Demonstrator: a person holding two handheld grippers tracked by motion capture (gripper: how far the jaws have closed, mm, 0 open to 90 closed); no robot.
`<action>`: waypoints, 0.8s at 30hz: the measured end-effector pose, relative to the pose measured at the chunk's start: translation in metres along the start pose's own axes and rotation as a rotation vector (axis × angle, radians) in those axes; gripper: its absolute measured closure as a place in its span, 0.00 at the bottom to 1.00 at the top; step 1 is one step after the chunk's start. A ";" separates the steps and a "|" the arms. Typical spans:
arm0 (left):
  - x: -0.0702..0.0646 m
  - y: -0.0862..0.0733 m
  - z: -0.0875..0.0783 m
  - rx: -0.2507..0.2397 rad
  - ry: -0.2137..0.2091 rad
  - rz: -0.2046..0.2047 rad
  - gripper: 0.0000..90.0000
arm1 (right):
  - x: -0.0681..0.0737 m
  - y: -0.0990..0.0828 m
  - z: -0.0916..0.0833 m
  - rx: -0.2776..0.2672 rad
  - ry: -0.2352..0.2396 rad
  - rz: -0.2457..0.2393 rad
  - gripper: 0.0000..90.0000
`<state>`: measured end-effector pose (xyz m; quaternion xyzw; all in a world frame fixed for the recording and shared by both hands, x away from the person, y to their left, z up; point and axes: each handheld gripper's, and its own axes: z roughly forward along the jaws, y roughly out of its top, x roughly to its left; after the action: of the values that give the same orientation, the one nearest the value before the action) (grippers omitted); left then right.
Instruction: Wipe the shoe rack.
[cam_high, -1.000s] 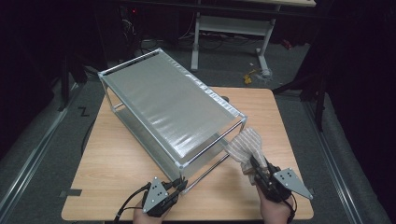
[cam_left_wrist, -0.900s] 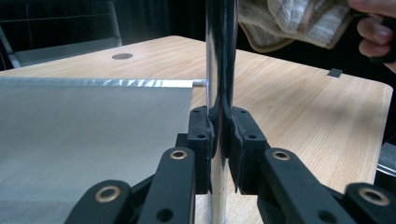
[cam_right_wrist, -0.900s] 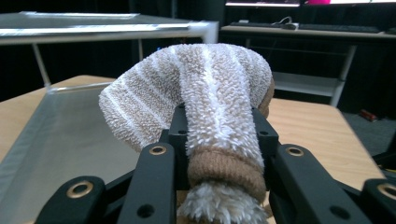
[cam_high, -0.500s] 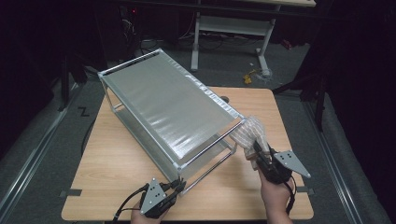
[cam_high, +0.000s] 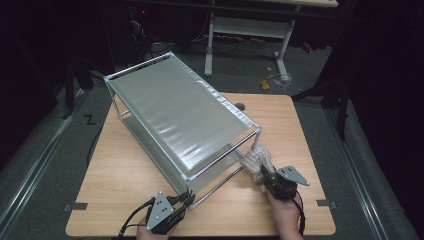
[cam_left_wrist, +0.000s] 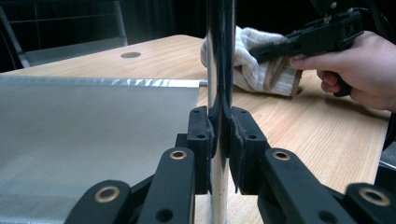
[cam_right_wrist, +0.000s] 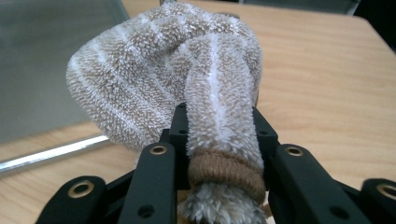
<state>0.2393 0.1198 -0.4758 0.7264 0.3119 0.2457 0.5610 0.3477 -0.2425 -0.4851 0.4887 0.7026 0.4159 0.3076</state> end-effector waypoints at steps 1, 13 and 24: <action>0.001 0.000 -0.001 0.000 0.002 0.006 0.88 | -0.001 -0.002 0.001 0.013 0.001 0.000 0.78; 0.005 -0.001 -0.013 -0.013 0.043 -0.009 0.88 | 0.000 -0.005 0.001 0.030 -0.007 -0.045 0.78; 0.008 -0.006 -0.030 -0.012 0.102 -0.020 0.88 | 0.014 0.024 -0.014 -0.127 0.054 -0.018 0.78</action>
<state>0.2225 0.1461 -0.4741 0.7065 0.3456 0.2786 0.5512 0.3415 -0.2295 -0.4577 0.4505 0.6870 0.4701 0.3227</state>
